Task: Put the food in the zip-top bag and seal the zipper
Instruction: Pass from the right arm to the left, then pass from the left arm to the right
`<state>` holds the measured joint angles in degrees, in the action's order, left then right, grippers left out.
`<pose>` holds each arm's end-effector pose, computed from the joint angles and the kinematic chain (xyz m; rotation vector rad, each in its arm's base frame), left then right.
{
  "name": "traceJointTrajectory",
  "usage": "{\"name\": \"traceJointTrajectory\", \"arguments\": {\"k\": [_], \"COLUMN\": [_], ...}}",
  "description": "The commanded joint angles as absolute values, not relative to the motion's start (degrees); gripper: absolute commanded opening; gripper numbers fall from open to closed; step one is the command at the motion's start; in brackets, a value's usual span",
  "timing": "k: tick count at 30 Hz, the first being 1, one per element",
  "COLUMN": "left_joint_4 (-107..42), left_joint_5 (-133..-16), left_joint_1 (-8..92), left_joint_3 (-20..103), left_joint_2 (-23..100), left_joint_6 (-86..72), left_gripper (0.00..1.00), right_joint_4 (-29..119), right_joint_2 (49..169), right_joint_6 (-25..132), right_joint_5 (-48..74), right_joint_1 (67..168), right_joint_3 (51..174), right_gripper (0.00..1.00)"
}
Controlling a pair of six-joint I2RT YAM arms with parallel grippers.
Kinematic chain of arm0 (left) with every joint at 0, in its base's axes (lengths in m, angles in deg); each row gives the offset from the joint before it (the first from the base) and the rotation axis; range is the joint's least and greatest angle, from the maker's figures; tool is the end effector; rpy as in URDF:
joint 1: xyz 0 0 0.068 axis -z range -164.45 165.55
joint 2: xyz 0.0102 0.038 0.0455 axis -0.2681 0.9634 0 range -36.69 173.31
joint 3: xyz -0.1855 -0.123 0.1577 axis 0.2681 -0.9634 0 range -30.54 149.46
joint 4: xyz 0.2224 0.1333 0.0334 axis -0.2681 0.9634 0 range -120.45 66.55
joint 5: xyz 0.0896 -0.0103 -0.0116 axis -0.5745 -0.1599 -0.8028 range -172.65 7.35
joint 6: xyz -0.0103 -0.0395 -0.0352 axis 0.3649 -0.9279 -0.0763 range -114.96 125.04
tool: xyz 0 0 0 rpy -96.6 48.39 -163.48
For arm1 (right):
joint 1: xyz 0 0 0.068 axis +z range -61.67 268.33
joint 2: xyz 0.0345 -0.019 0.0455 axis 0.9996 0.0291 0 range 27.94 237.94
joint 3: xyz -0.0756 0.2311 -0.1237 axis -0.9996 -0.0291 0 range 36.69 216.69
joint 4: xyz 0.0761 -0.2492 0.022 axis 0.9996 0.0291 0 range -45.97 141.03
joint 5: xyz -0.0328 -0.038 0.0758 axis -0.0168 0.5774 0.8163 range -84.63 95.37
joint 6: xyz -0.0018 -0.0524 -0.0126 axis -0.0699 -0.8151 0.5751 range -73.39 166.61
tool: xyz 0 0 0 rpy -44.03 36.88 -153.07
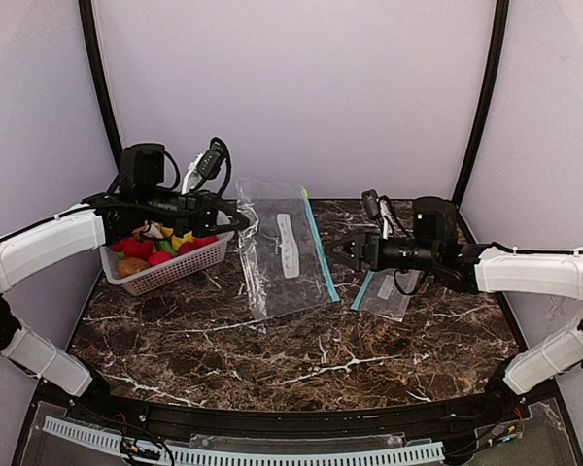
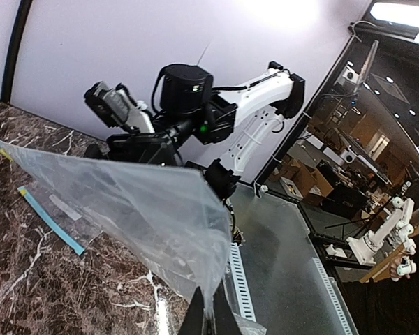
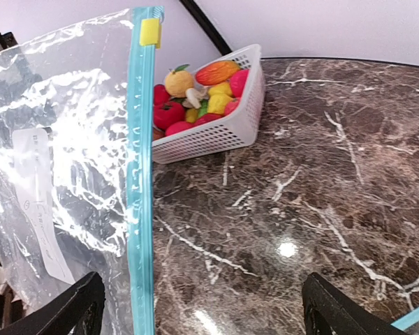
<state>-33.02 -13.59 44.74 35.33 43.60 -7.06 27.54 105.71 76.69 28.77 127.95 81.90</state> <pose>0.2566 -0.1815 0.3530 1.1722 1.5149 -1.5553 0.2262 0.2056 0.2606 -0.4739 1.9553 1.1928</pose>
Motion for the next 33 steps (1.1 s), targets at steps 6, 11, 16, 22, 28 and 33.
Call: {"name": "traceJointTrajectory", "arguments": {"k": [6,11,16,22,28,33], "left_joint_4": [-35.95,-36.93,-37.13,-37.22,-37.22,-37.22], "left_joint_5": [-5.89,-5.25,-5.13,-5.09,-5.22,-5.14], "left_joint_1": [47.58,48.69,49.17,49.30,49.39,49.62], "left_joint_3": [33.43,33.15,32.93,32.79,32.67,32.55], "left_joint_2": [37.86,37.85,37.93,38.23,38.34,38.67], "left_joint_6": [-6.57,-7.16,-7.13,-7.03,-6.77,-6.67], "left_gripper": [0.01,0.01,0.01,0.01,0.01,0.01], "right_joint_4": [15.25,11.79,8.54,8.42,9.47,9.84], "right_joint_2": [109.54,111.56,111.79,112.45,113.54,114.71], "right_joint_6": [82.25,84.29,86.24,86.26,85.87,85.83], "right_joint_5": [49.27,53.28,55.56,56.56,56.66,57.13], "right_joint_1": [126.68,127.24,127.52,127.77,128.42,129.42], "right_joint_3": [83.68,84.91,85.12,85.11,85.86,86.92], "right_gripper": [0.89,0.77,0.63,0.55,0.53,0.44]}}
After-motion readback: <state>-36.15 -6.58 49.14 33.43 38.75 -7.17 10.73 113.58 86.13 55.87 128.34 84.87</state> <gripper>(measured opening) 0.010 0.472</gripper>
